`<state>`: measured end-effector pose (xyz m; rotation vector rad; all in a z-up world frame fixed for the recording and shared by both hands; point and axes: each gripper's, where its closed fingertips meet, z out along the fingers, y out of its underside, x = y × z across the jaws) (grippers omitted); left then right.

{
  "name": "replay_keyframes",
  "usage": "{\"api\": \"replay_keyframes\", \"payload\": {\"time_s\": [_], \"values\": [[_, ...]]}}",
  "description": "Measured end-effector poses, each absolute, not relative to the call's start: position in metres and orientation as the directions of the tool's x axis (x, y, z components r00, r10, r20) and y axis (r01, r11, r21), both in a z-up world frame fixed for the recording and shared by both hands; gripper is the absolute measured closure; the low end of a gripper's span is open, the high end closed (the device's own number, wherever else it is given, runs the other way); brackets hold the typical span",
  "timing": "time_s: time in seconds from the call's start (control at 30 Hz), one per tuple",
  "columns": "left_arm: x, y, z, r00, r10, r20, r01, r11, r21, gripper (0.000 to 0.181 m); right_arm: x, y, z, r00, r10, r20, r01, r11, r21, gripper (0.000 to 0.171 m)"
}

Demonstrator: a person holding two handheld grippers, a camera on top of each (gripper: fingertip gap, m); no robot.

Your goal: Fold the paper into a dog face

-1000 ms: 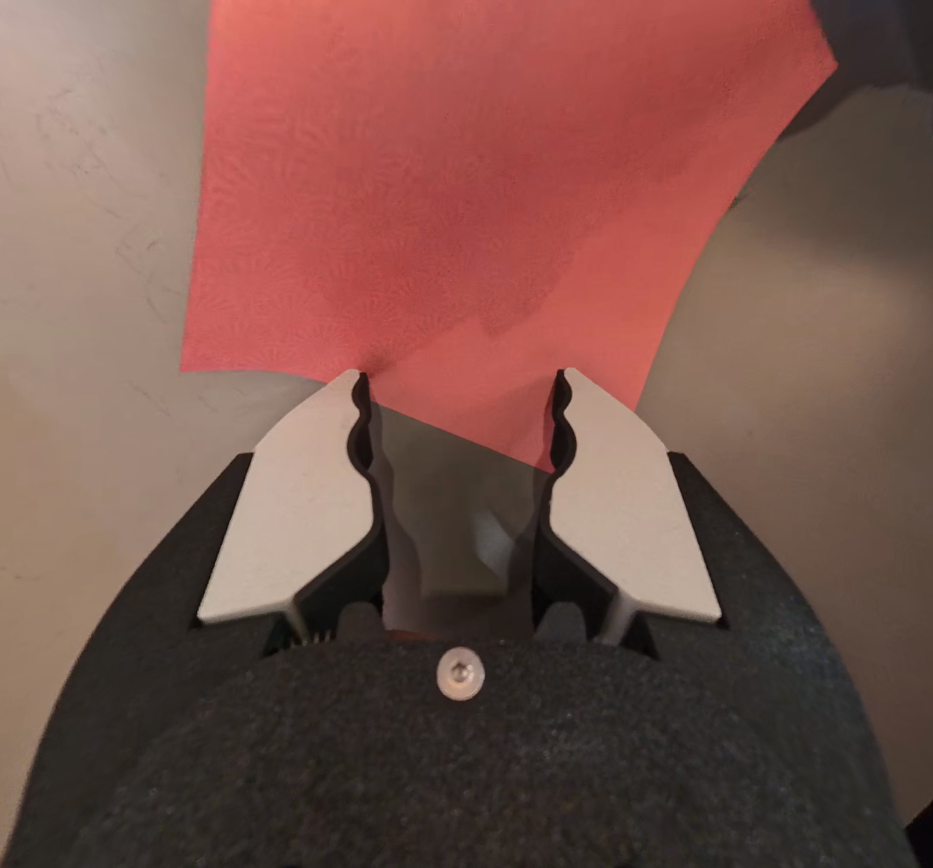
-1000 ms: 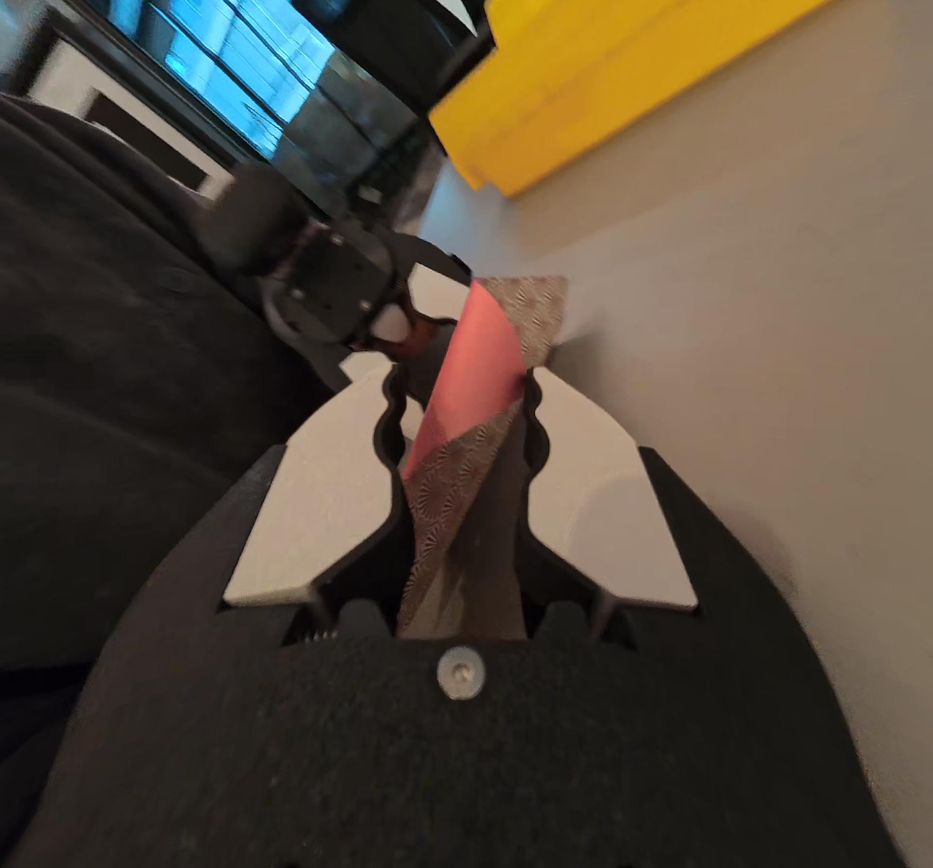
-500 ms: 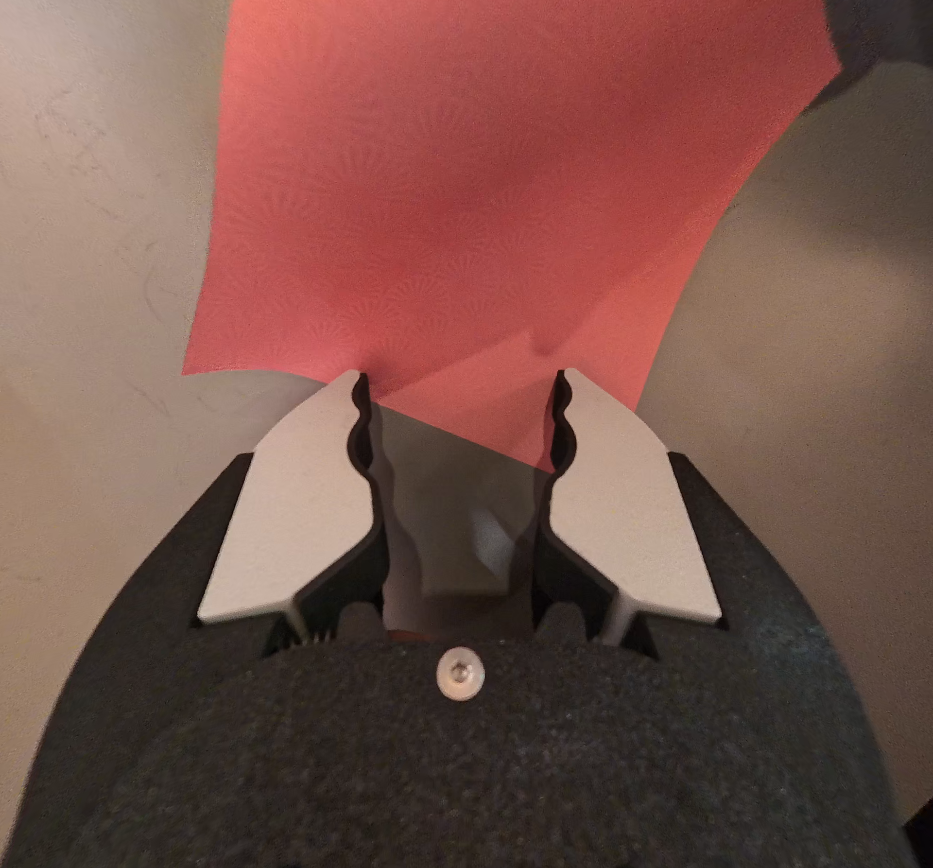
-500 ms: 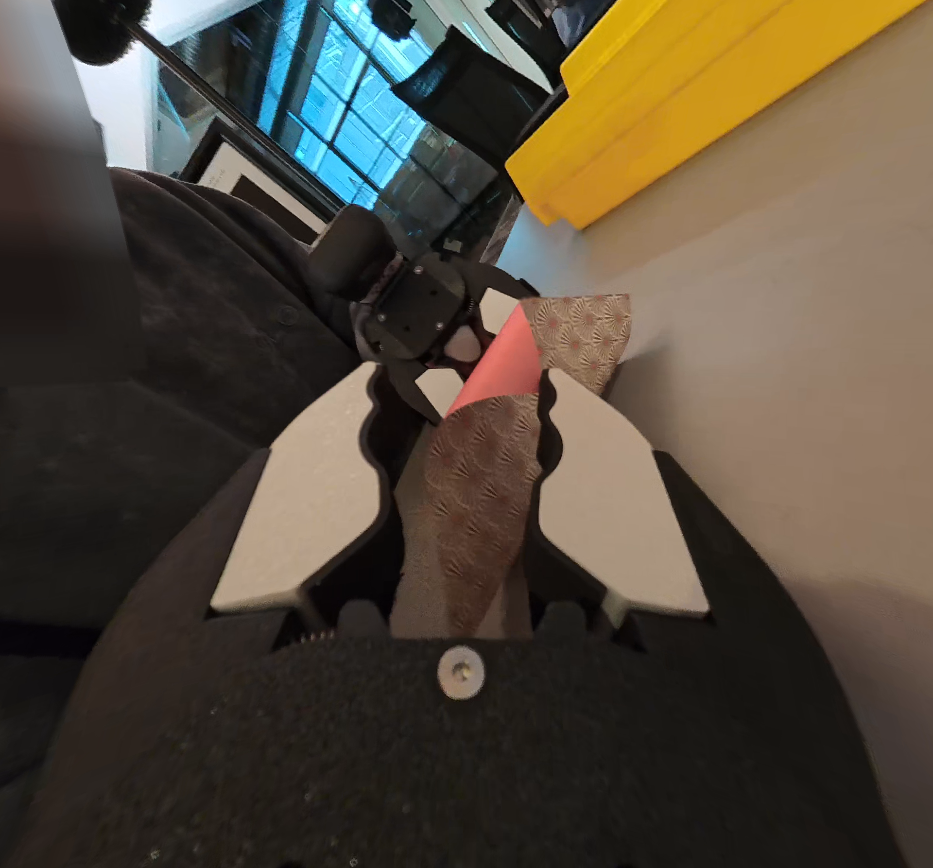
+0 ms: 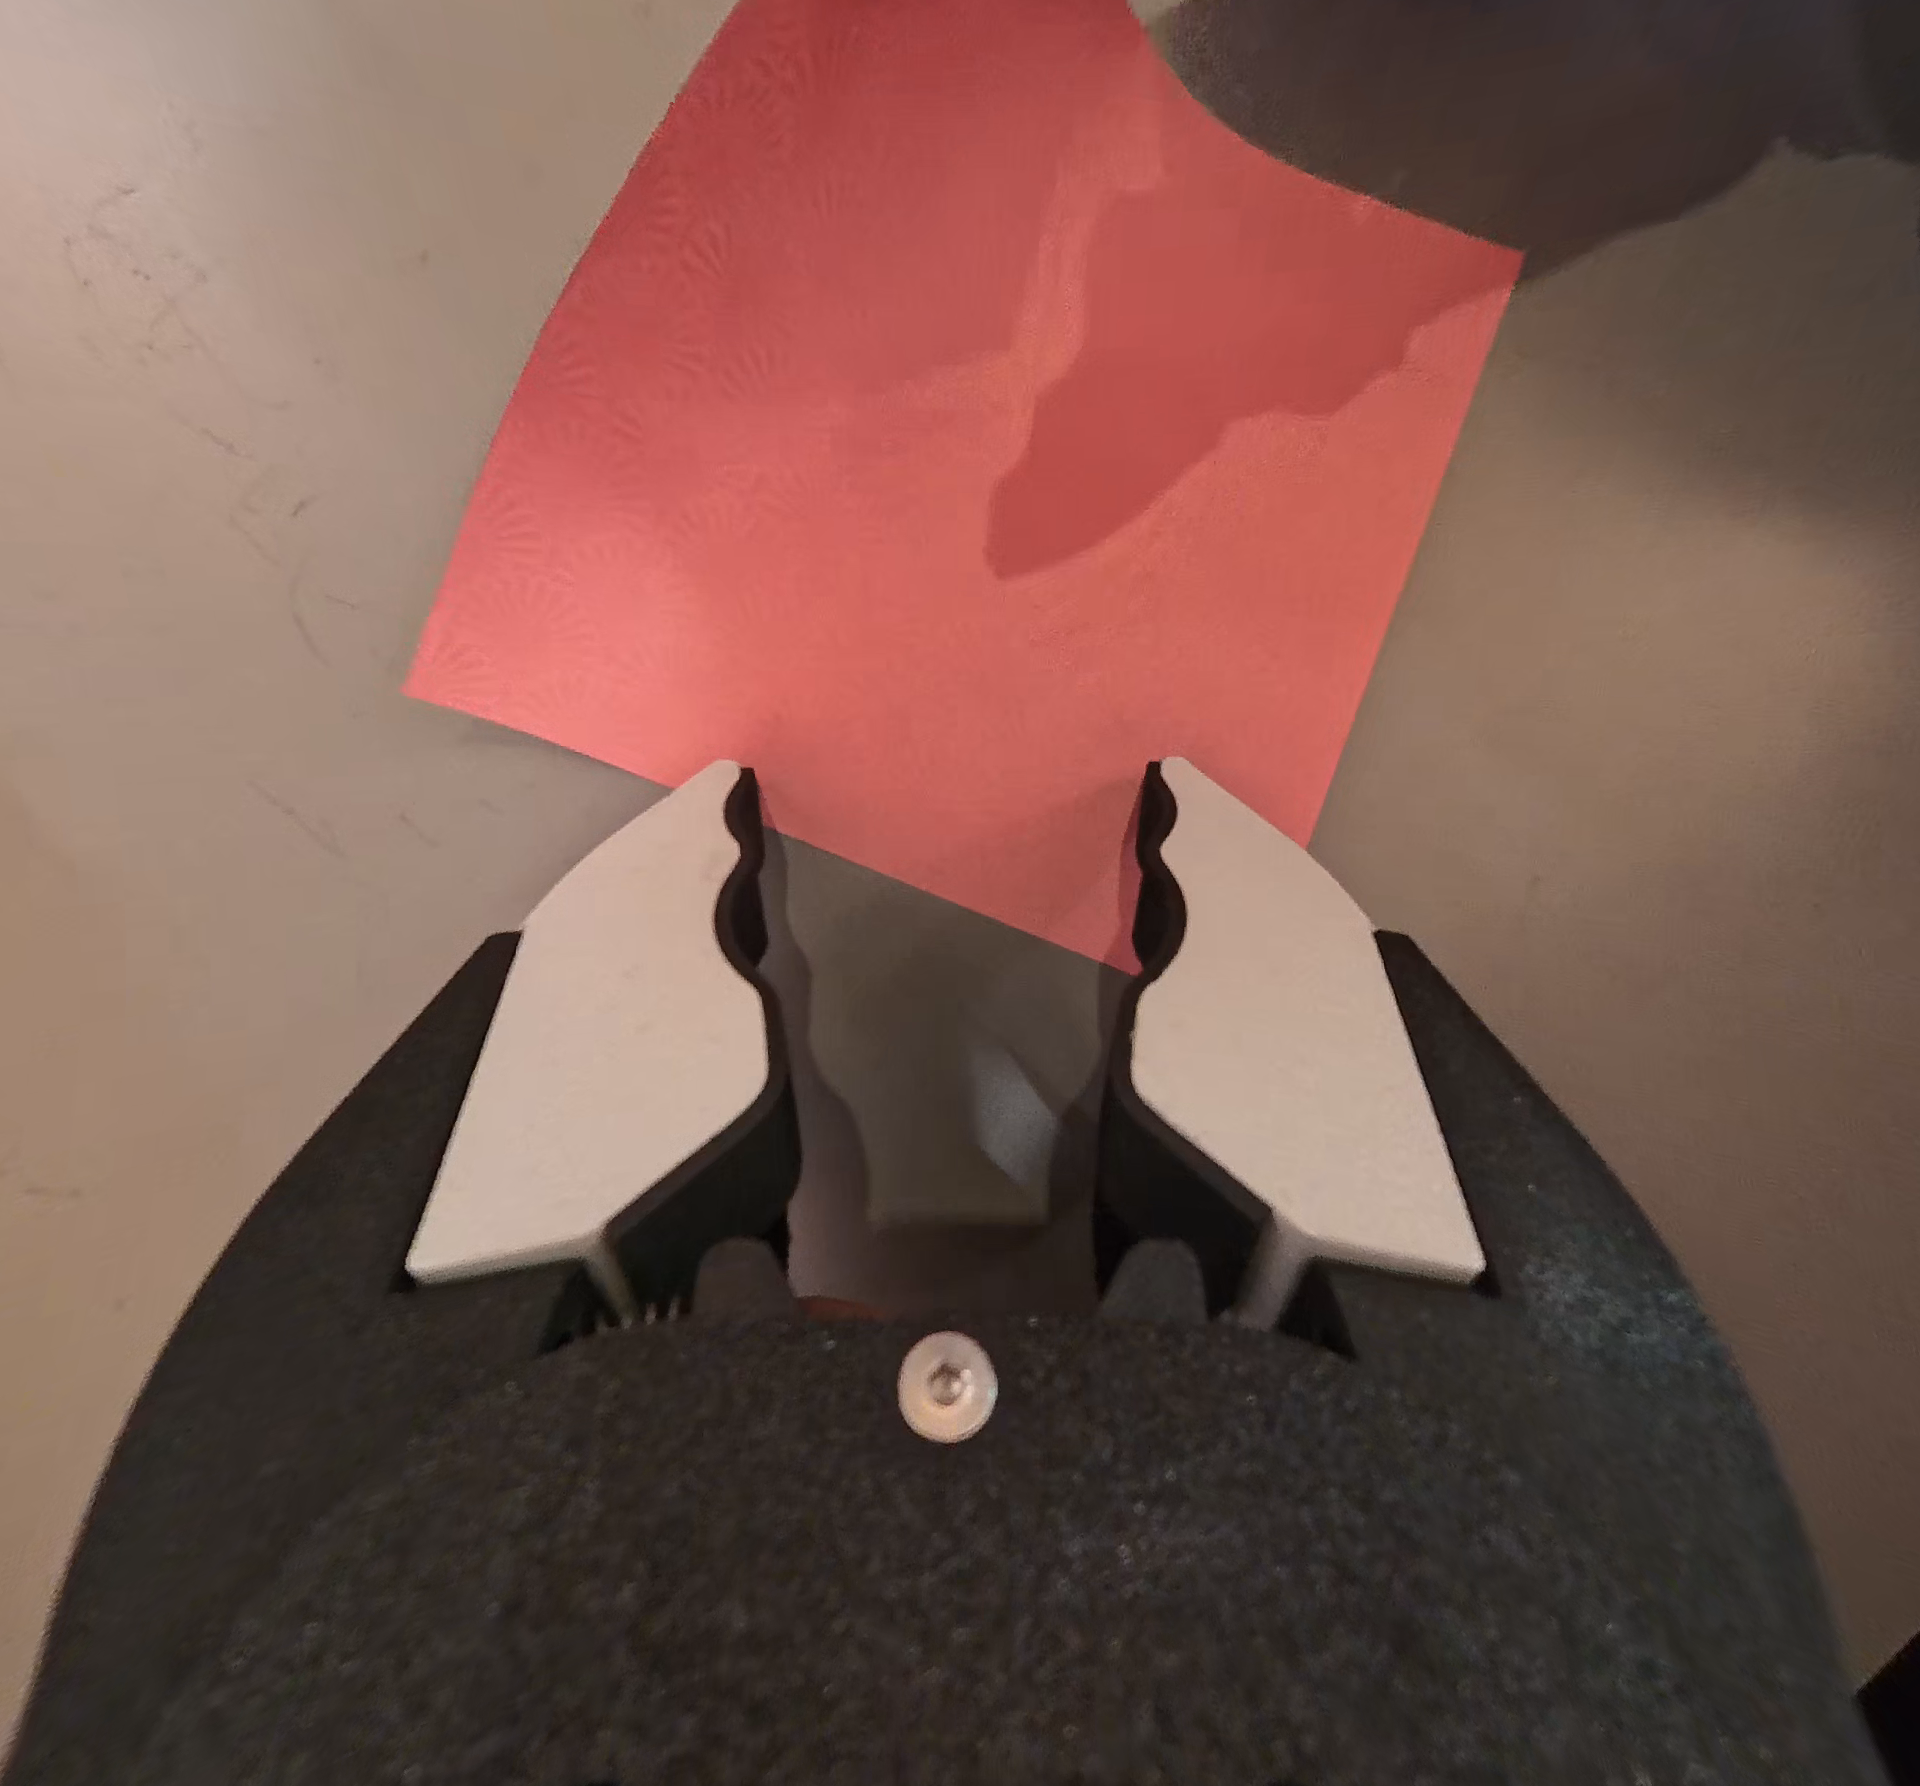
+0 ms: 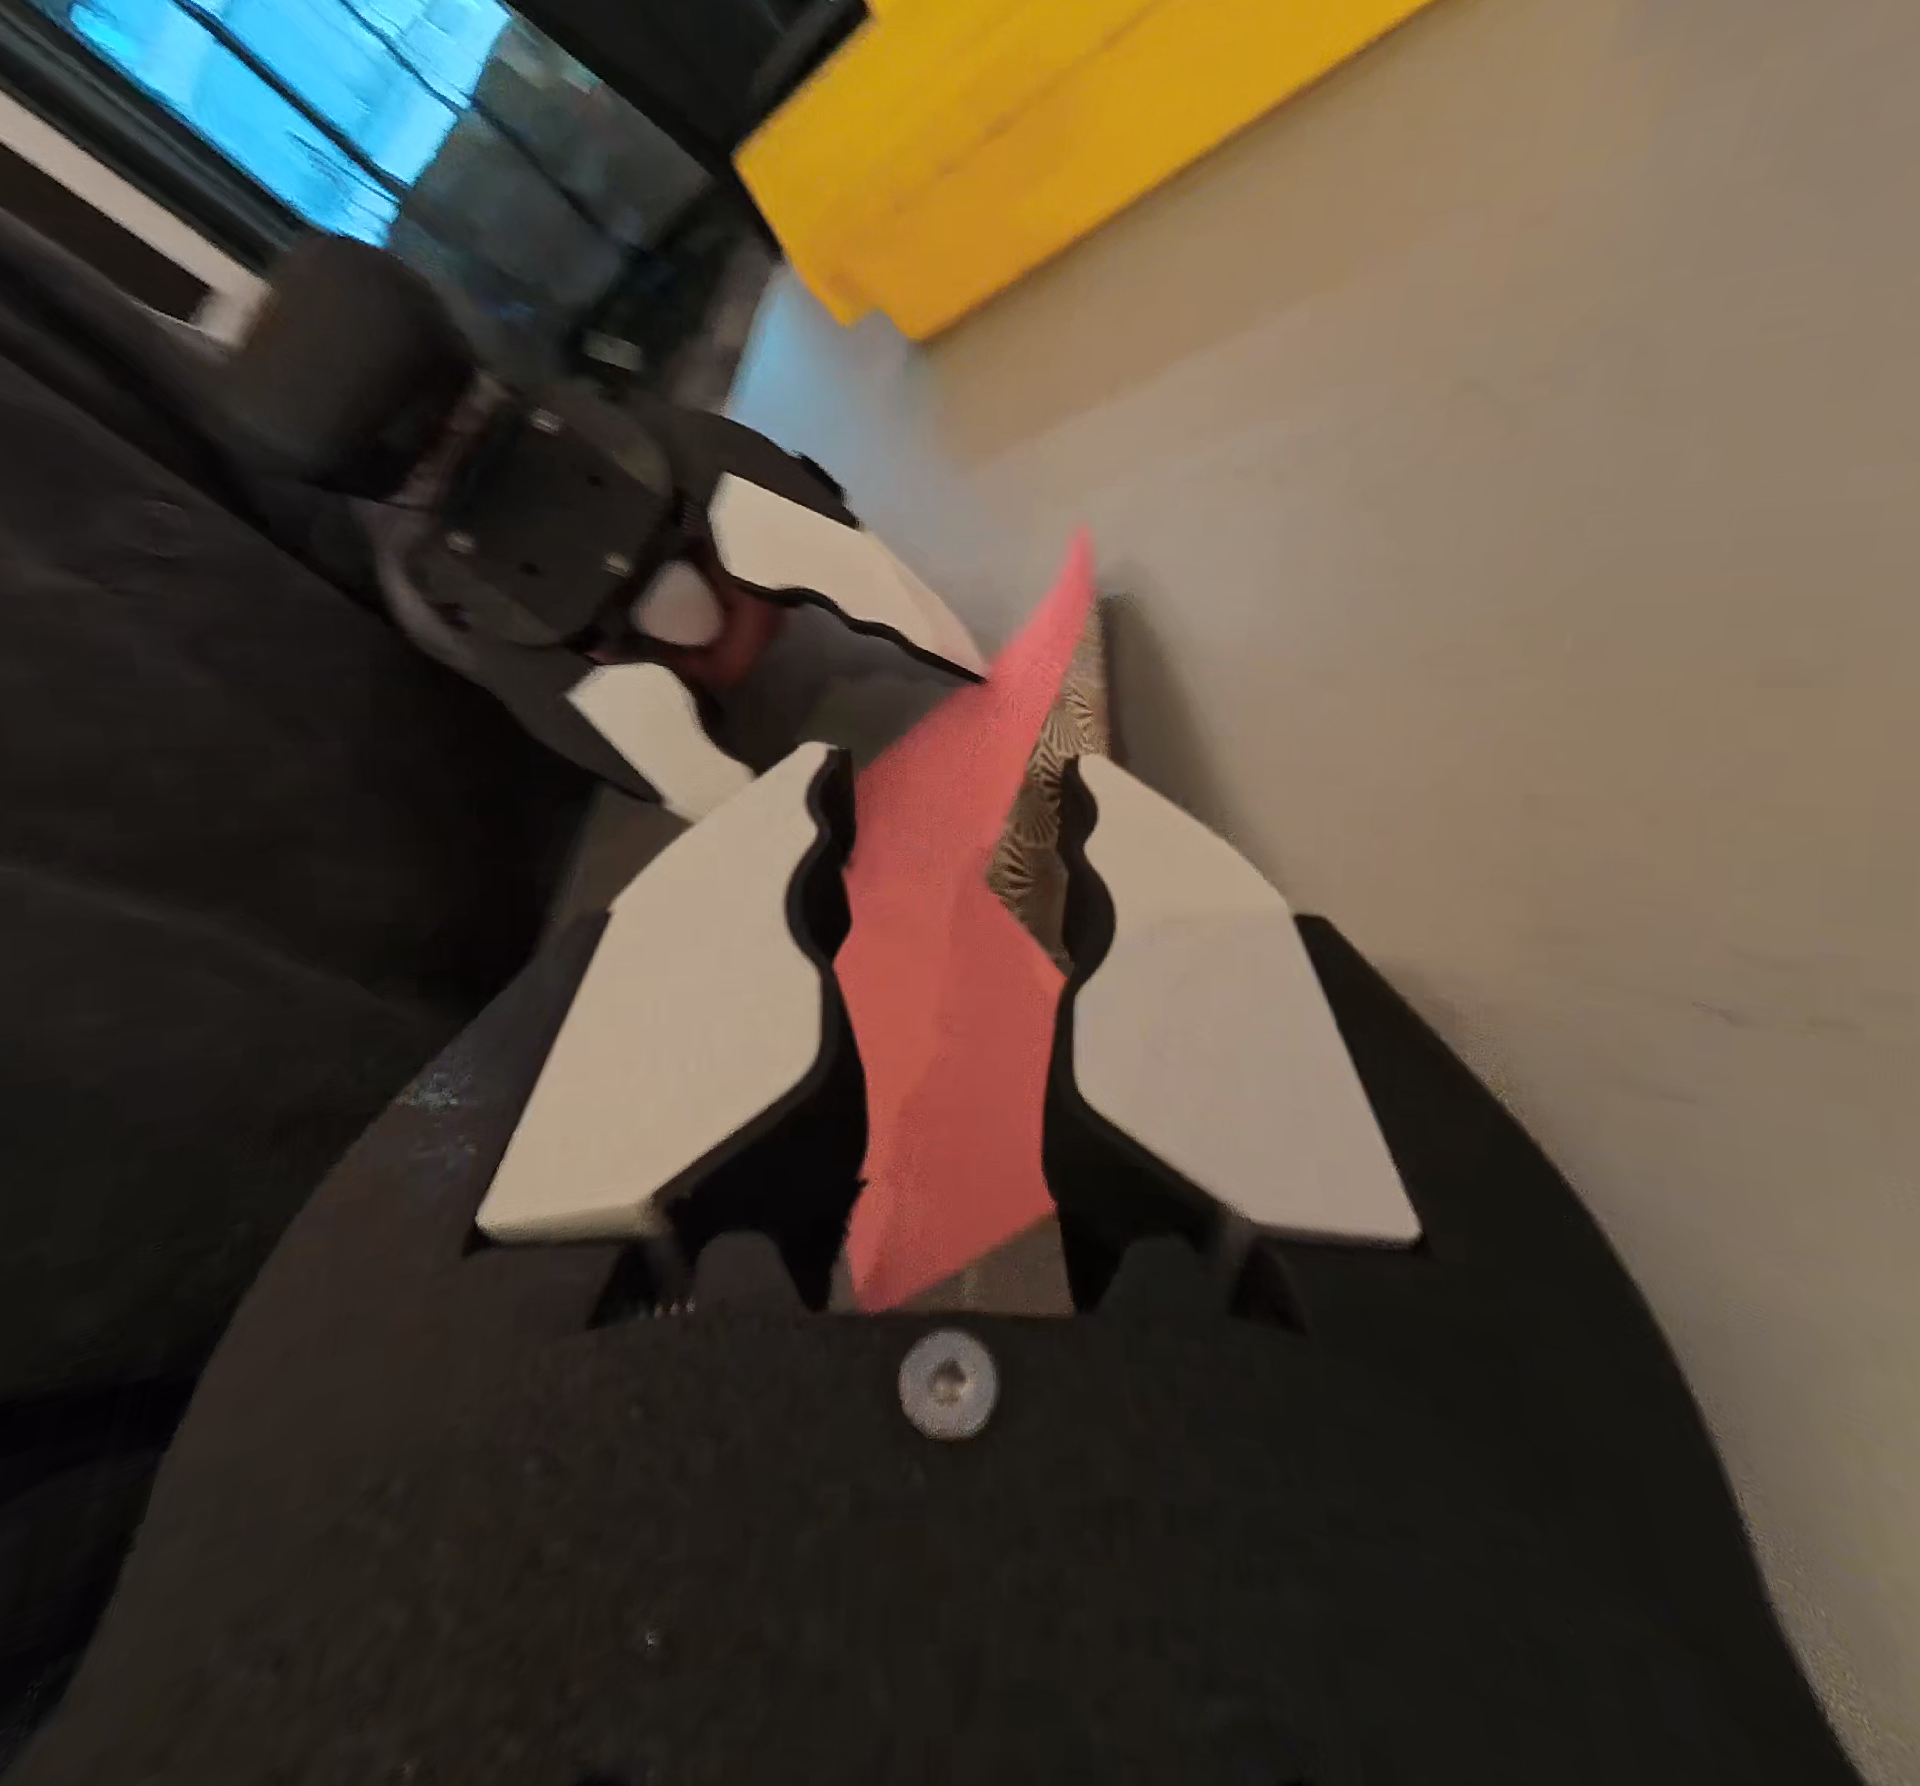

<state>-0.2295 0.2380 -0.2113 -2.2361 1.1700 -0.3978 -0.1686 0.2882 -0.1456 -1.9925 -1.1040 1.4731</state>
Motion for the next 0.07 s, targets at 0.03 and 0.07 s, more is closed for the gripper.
{"api": "replay_keyframes", "payload": {"time_s": [0.03,0.07], "values": [[-0.2294,0.238,-0.2113,0.571,-0.821,-0.004,-0.648,-0.448,-0.616,0.112,-0.1645,0.2921,-0.152,0.17,0.823,-0.542,0.38,-0.562,-0.735,0.135],[-0.2295,0.238,-0.2113,0.572,-0.821,-0.003,-0.647,-0.448,-0.618,0.112,-0.1603,0.2953,-0.1576,0.209,0.845,-0.493,0.413,-0.533,-0.738,0.135]]}}
